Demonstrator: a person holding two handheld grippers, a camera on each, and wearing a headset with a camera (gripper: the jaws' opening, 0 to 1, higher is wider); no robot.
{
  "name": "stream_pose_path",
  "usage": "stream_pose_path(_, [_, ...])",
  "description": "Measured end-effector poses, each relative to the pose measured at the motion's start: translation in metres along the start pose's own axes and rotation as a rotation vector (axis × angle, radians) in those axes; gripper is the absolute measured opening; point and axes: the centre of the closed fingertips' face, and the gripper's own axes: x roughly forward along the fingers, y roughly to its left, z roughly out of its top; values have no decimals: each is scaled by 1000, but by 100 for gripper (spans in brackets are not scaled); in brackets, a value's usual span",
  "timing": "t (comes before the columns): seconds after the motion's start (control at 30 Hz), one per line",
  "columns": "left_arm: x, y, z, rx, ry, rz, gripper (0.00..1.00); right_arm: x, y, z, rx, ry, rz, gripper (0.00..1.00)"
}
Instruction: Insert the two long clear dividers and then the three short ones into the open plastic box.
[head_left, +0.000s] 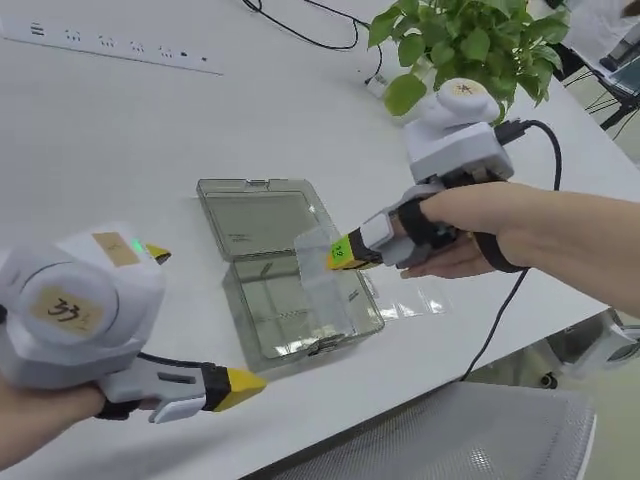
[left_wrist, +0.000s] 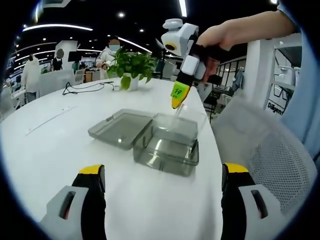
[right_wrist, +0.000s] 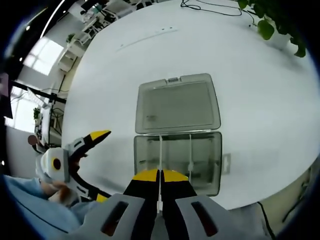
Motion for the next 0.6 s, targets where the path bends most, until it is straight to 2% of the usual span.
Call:
stream_pose_path(0.23, [-1,3,-3,-23,-13,5,98,10,0,-1,-7,91,-24,2])
stream_pose_path(0.43, [-3,4,-7,-40,-16,13,98,19,-3,3,-18,118,-36,2])
stream_pose_path(0.6, [-3,6,-8,-53,-20,22,98,21,-5,-1,-32,136,-50,2])
